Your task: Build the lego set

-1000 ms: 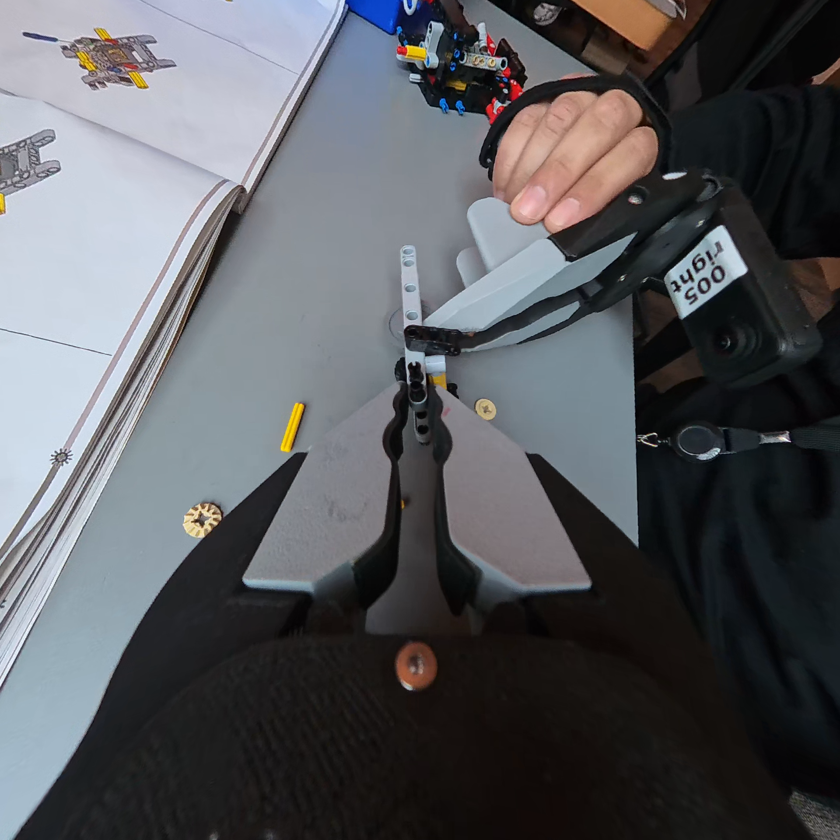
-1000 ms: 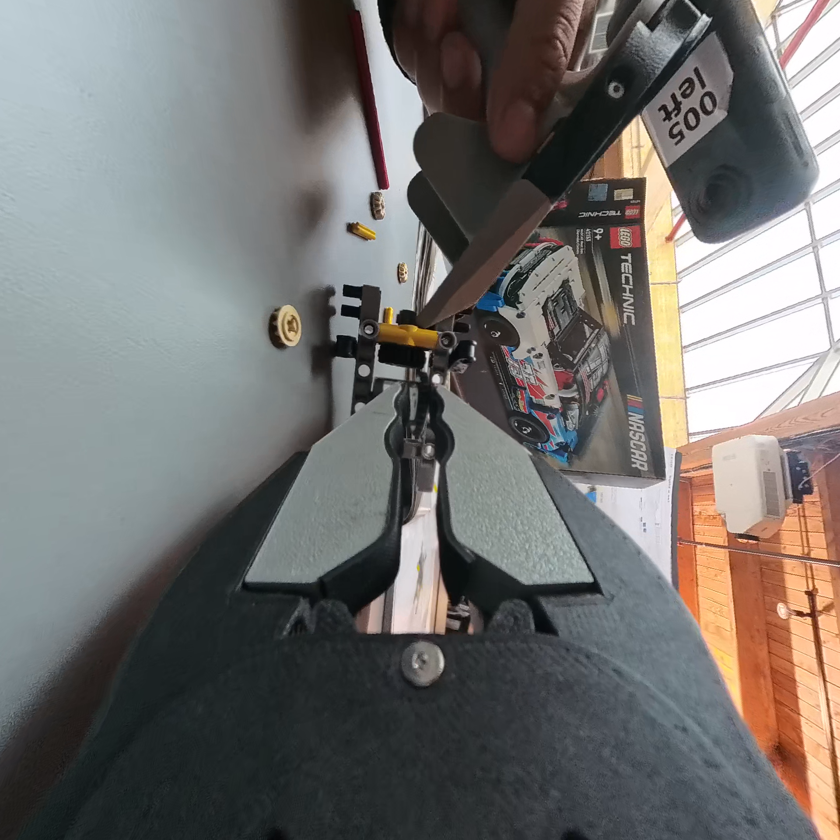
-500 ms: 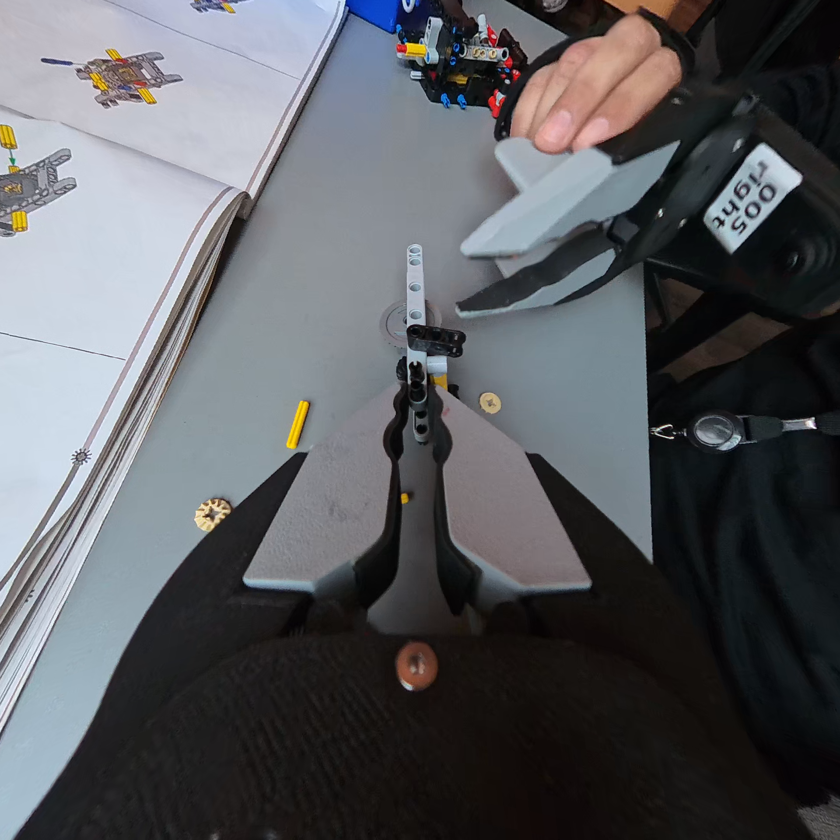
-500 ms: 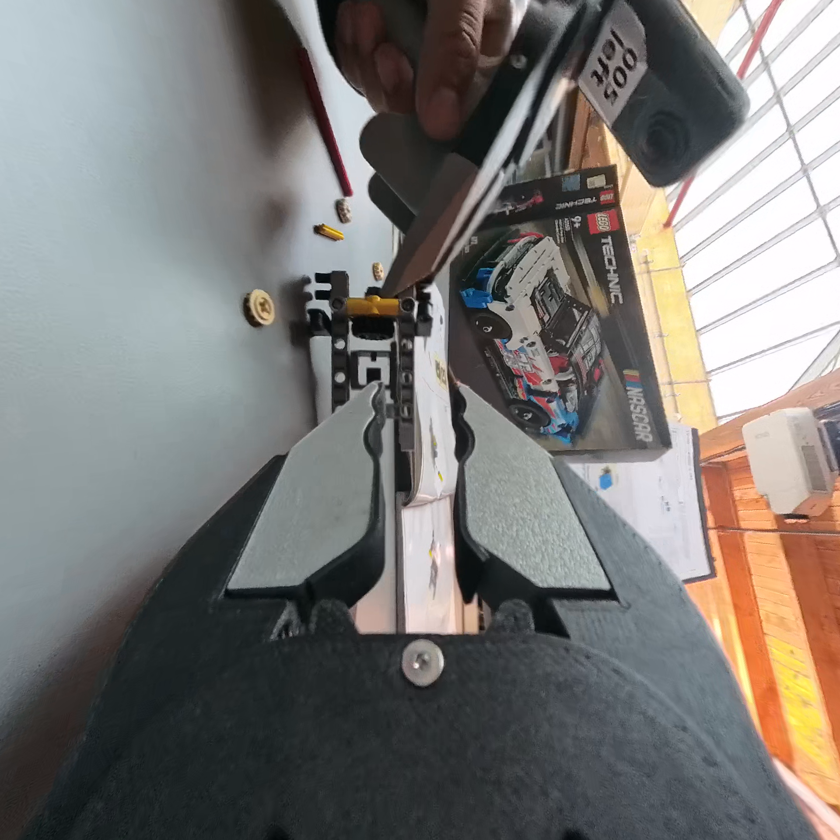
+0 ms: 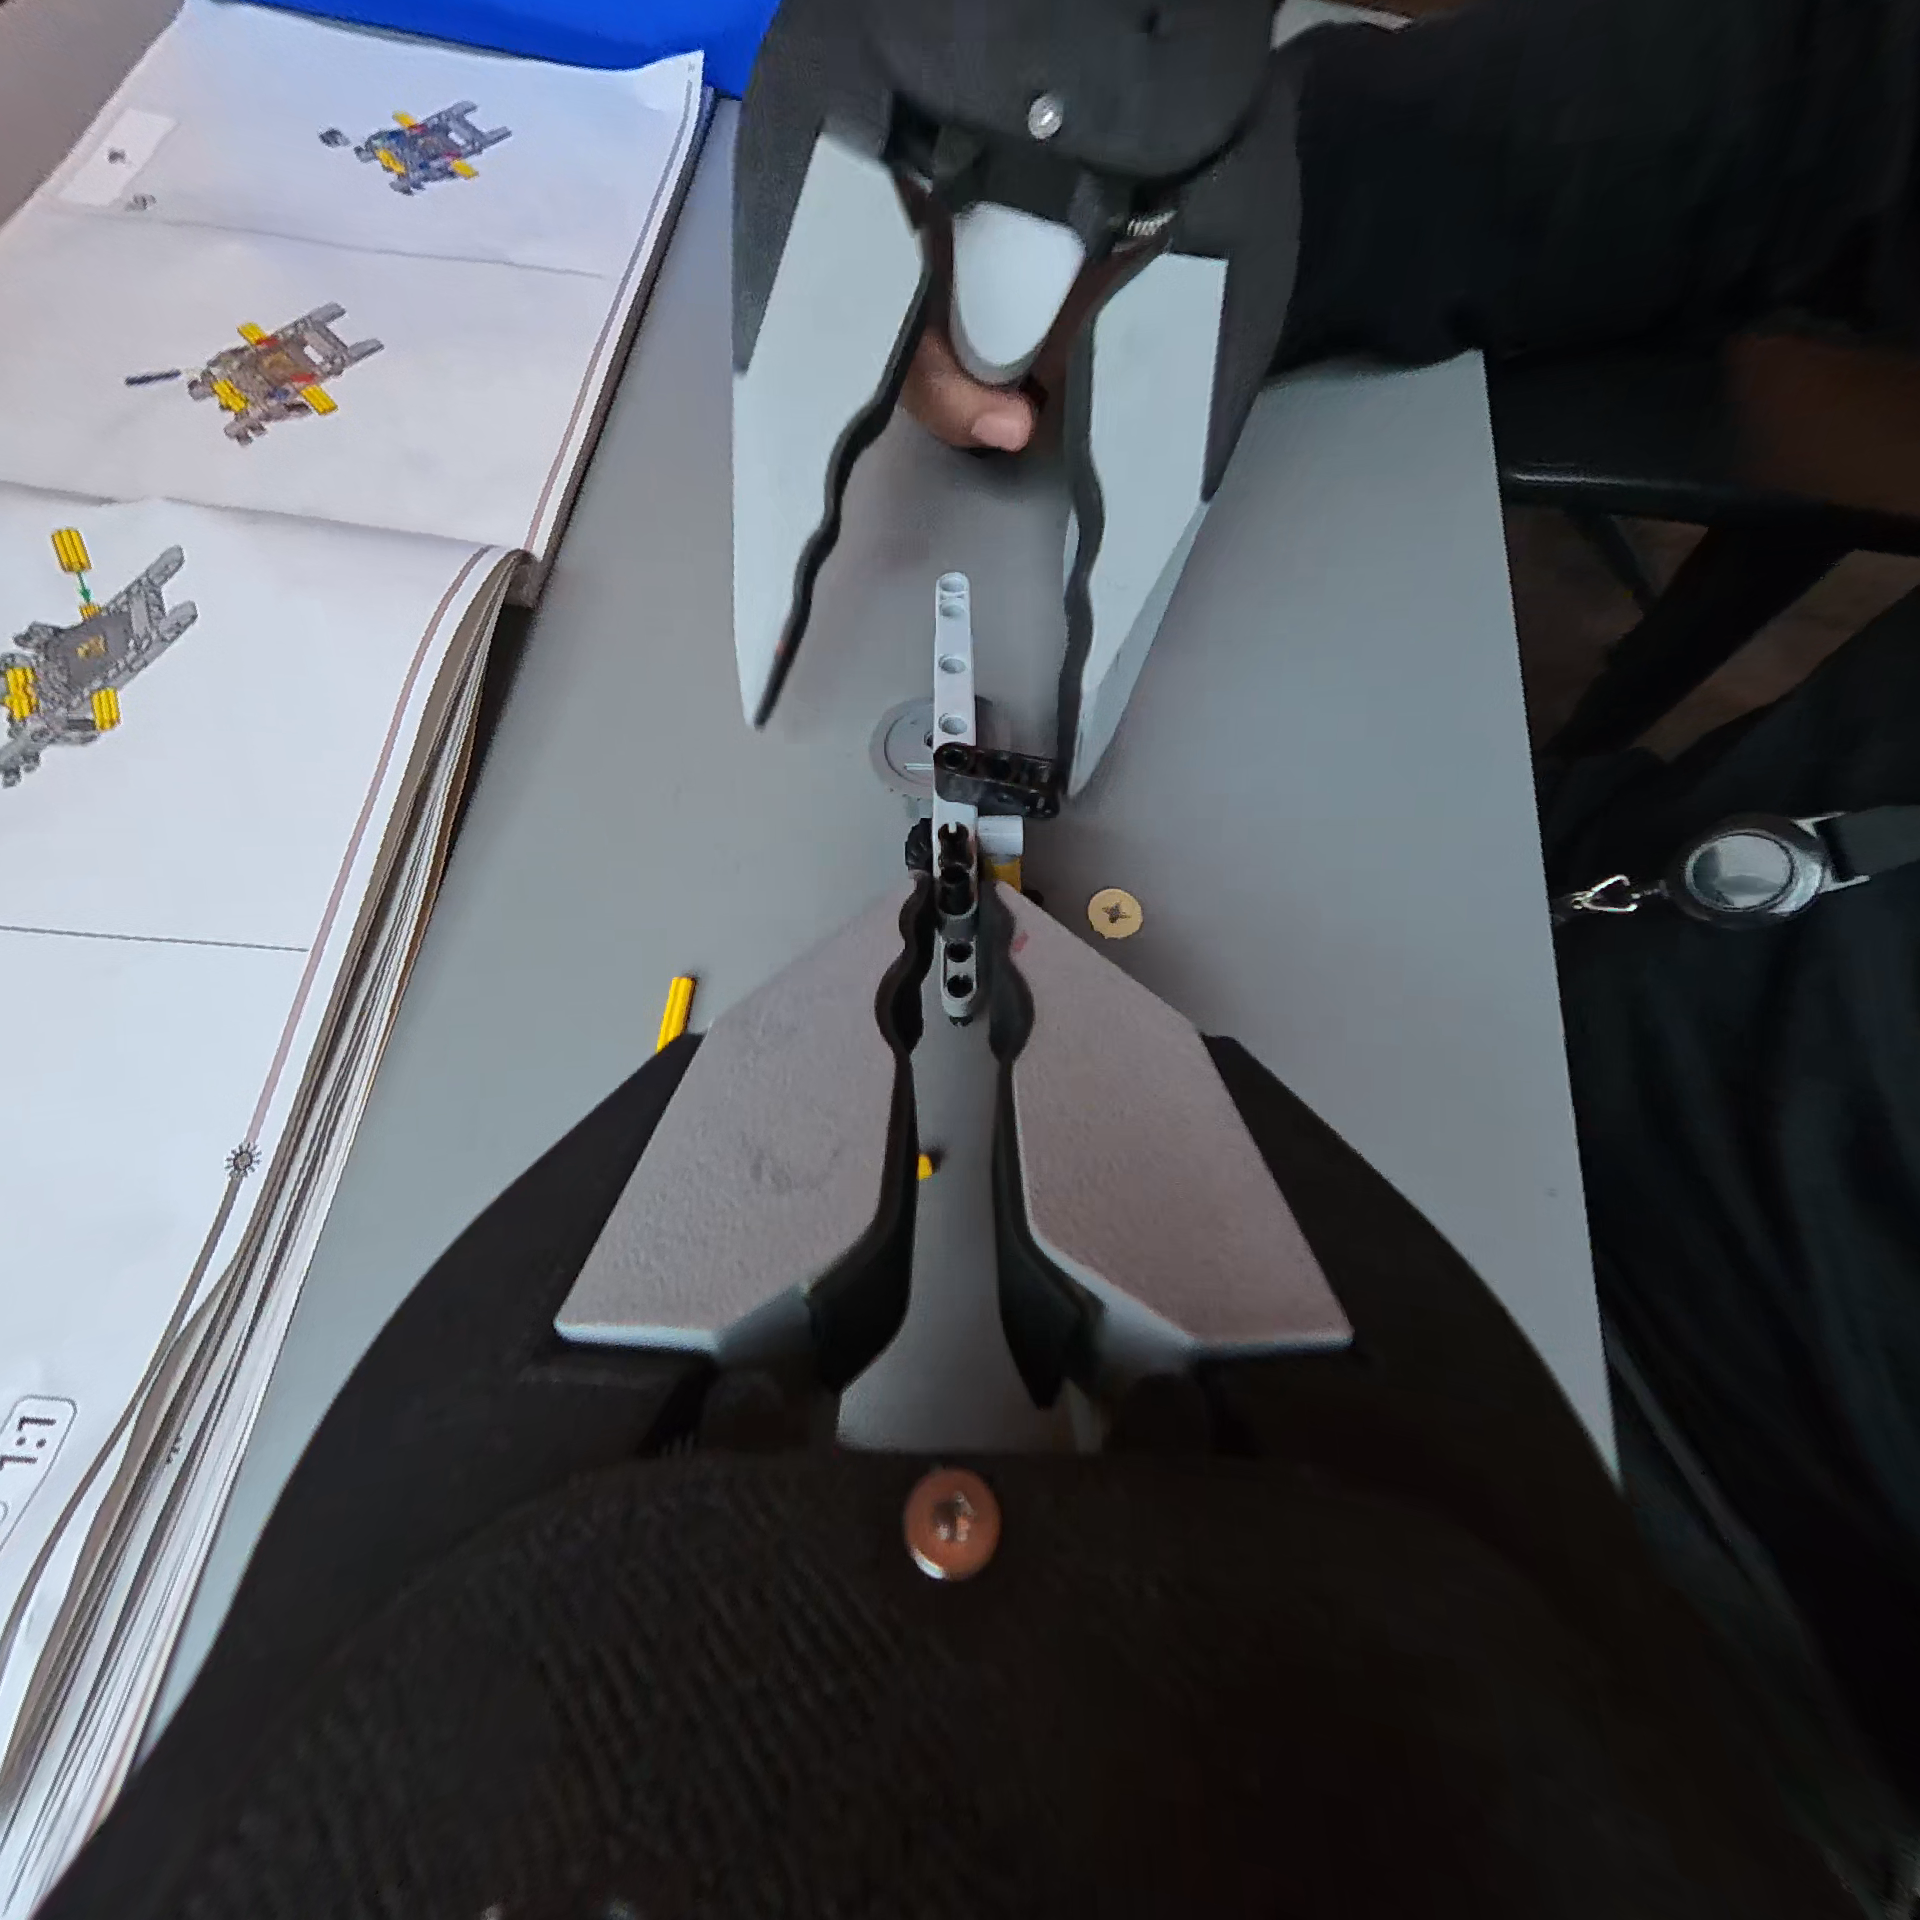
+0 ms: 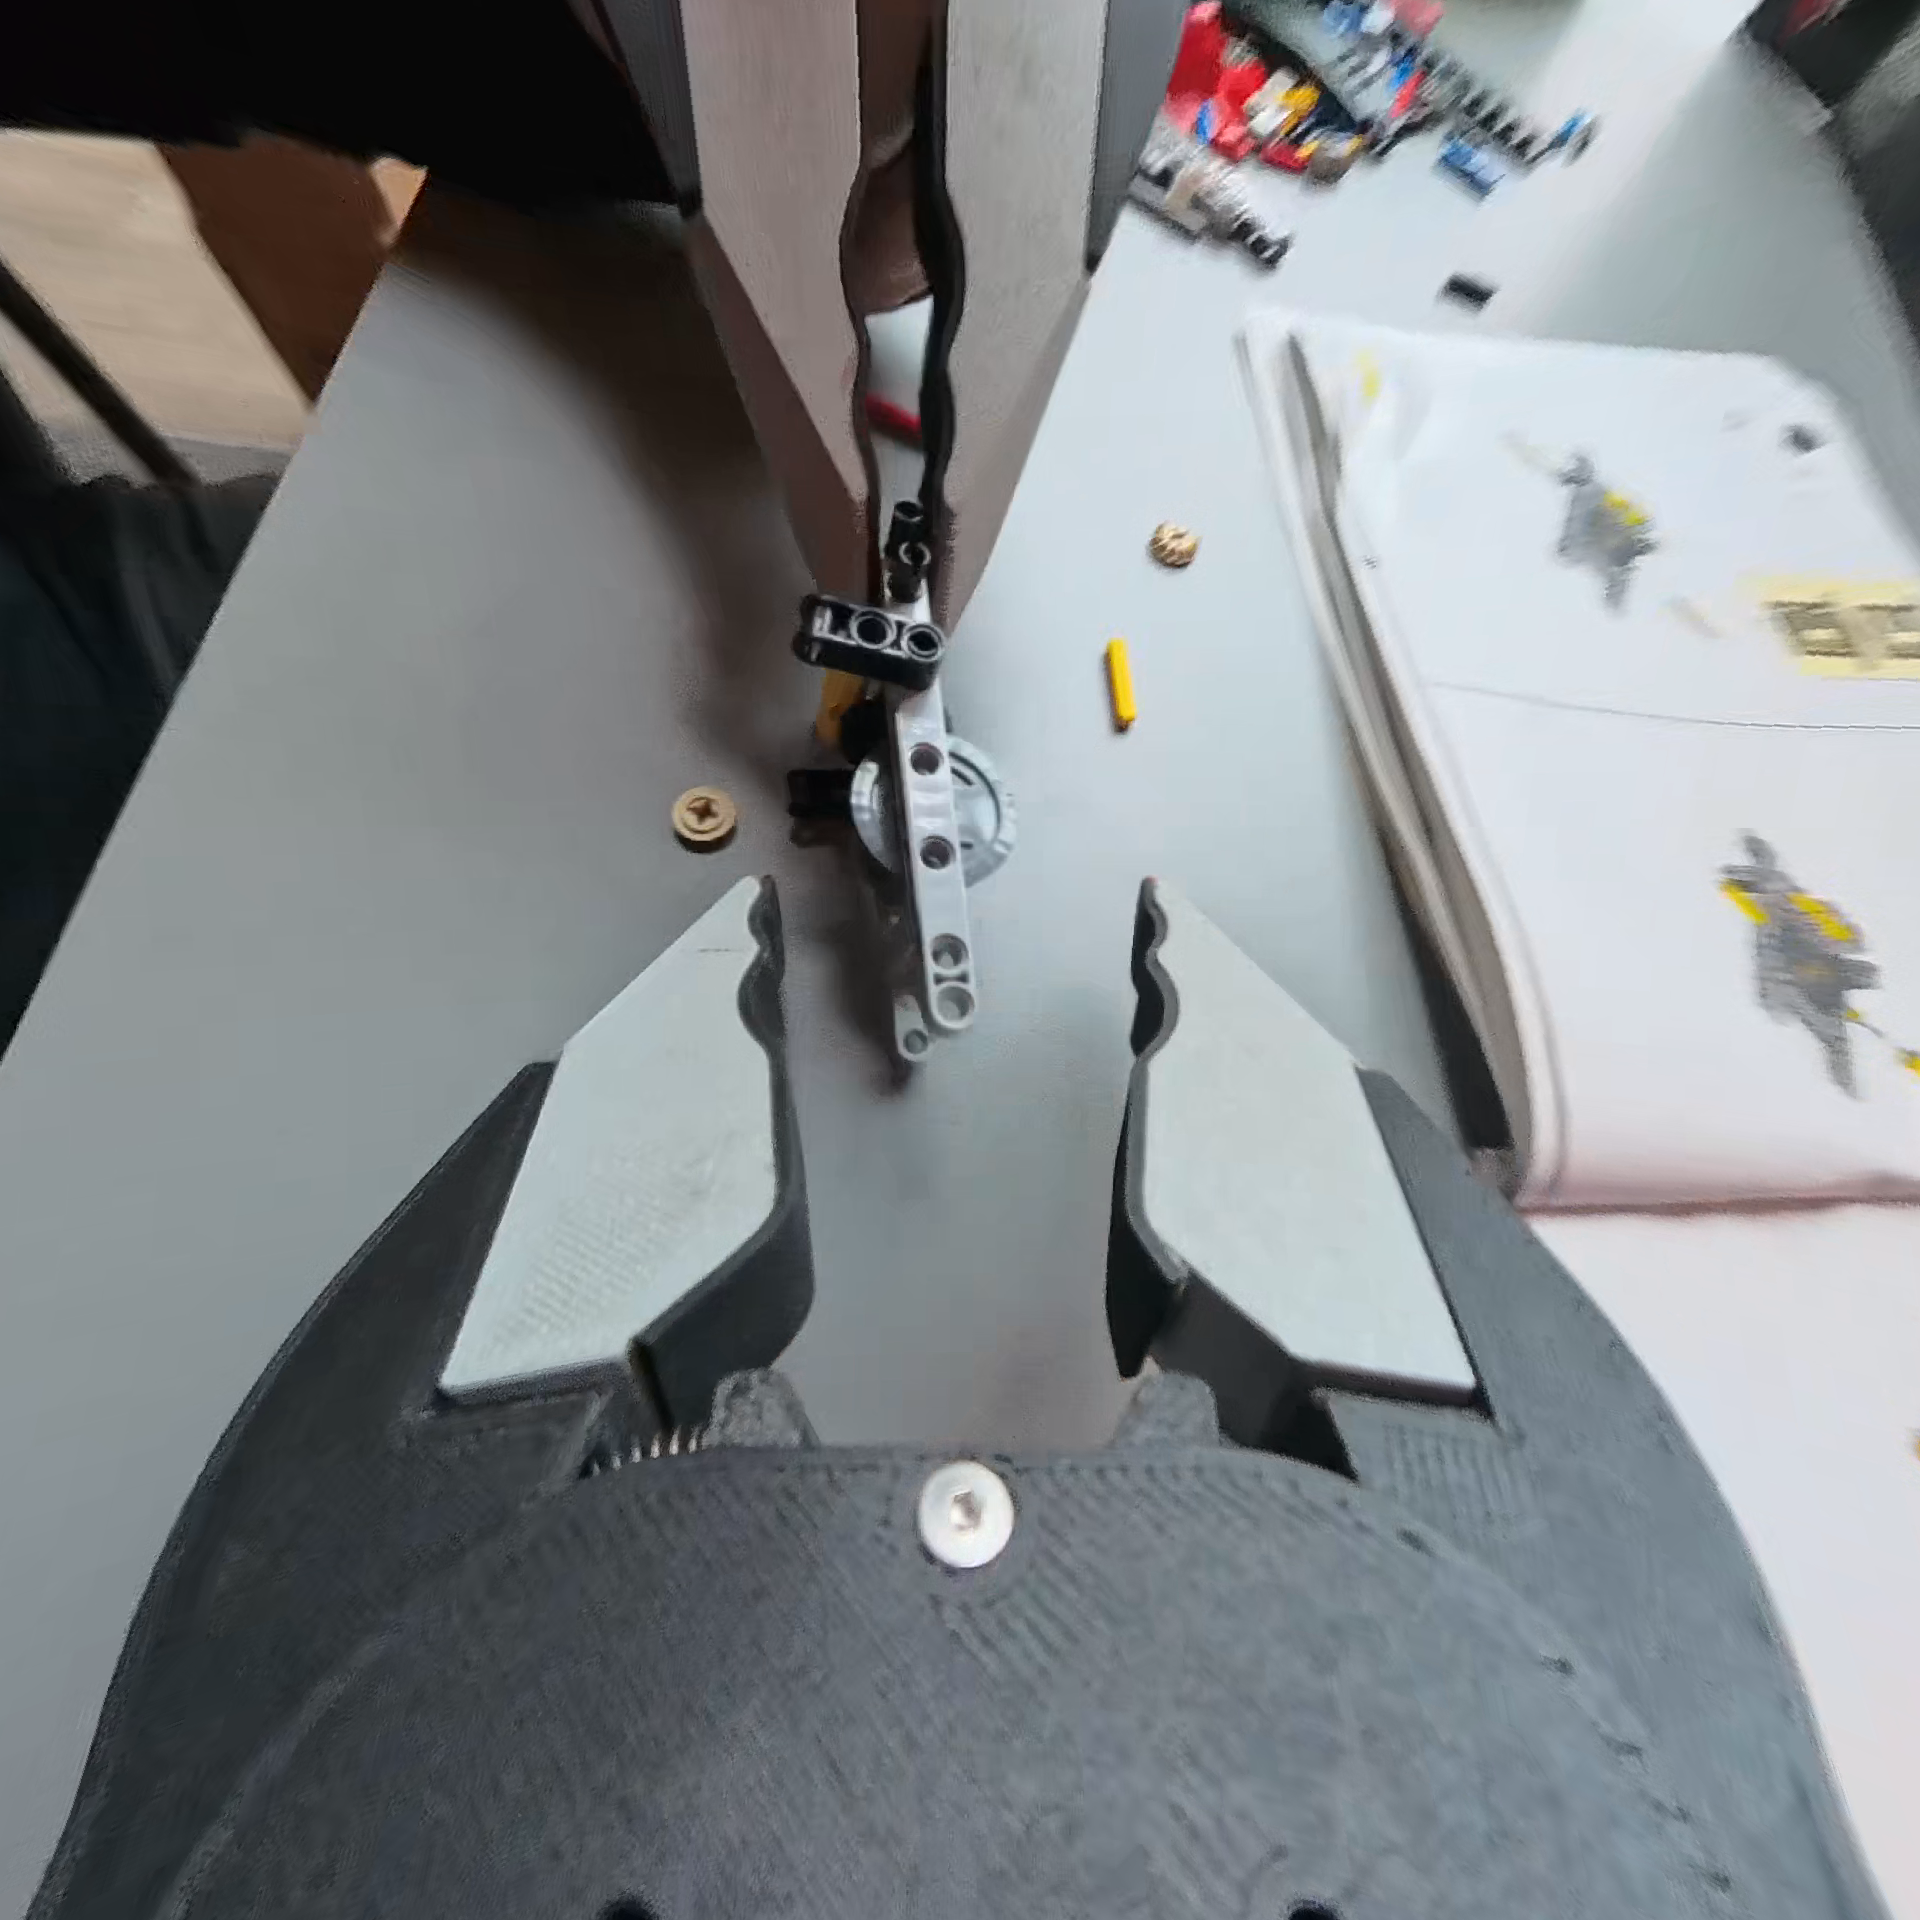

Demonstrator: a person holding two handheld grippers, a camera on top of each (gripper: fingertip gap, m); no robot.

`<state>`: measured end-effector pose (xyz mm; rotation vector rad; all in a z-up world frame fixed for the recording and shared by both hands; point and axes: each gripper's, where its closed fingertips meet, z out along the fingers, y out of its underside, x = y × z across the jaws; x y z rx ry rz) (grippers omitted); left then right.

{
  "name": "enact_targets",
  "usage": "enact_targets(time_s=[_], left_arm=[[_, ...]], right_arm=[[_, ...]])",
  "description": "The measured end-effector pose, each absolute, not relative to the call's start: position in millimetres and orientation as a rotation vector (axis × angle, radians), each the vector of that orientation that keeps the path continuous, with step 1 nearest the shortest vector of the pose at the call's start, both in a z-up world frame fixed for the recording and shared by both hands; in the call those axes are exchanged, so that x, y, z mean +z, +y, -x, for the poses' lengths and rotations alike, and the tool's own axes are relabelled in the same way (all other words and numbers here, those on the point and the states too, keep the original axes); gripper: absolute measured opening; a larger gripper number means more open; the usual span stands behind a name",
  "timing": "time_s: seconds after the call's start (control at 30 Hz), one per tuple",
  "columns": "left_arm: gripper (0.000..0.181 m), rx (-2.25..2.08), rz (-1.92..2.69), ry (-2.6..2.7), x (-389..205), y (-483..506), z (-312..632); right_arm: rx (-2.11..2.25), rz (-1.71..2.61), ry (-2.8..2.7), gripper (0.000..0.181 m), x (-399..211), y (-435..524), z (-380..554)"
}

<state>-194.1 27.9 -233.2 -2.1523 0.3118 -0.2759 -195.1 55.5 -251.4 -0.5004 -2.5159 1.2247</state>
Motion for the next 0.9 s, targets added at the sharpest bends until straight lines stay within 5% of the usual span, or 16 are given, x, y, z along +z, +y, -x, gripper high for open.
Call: enact_targets(time_s=[0.23,0.47,0.9], left_arm=[[0.004,-0.238,2.135,0.329,-235,30,193],[0.004,-0.238,2.133,0.332,-235,29,194],[0.004,-0.221,2.137,0.34,-235,29,193]], right_arm=[[1.1,0.36,-2.576,0.028,-264,47,192],[1.106,0.352,-2.538,0.036,-261,49,194],[1.119,0.329,-2.501,0.024,-257,42,192]])
